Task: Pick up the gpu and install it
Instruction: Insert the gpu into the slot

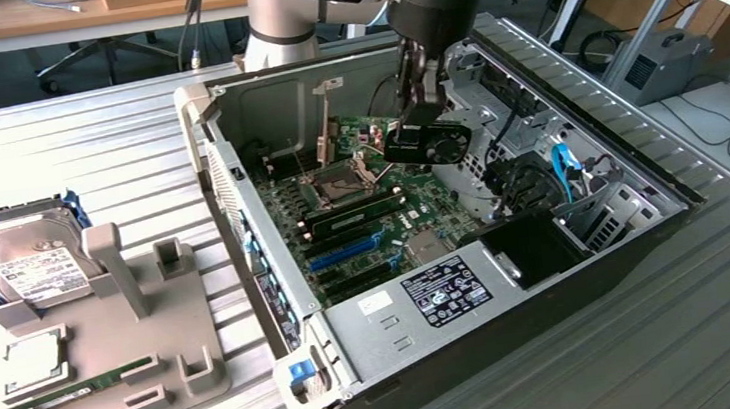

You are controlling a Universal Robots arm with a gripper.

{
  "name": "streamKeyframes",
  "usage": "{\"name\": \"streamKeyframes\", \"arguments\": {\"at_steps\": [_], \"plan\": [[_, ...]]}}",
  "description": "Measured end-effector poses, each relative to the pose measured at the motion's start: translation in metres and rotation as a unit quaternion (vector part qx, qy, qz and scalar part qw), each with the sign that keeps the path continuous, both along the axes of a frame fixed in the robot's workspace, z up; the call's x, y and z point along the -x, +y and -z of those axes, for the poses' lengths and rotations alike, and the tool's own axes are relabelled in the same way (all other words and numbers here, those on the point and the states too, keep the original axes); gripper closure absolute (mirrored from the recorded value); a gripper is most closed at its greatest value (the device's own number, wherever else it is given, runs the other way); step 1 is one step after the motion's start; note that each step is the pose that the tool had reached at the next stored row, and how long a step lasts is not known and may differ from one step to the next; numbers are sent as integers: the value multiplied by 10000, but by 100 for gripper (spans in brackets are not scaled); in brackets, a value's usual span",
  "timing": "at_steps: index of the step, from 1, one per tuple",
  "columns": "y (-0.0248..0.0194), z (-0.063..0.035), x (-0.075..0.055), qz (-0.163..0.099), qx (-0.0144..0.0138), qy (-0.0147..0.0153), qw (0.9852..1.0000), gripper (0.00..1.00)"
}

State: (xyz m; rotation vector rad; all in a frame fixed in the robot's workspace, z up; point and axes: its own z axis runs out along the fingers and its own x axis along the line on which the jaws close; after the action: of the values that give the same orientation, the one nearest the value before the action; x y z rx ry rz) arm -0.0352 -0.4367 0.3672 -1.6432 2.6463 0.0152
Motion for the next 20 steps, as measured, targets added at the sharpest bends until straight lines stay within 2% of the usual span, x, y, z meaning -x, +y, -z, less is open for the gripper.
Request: {"name": "streamKeyframes", "arguments": {"at_steps": [20], "plan": [[0, 5, 0, -199, 0, 0, 9998, 74]]}}
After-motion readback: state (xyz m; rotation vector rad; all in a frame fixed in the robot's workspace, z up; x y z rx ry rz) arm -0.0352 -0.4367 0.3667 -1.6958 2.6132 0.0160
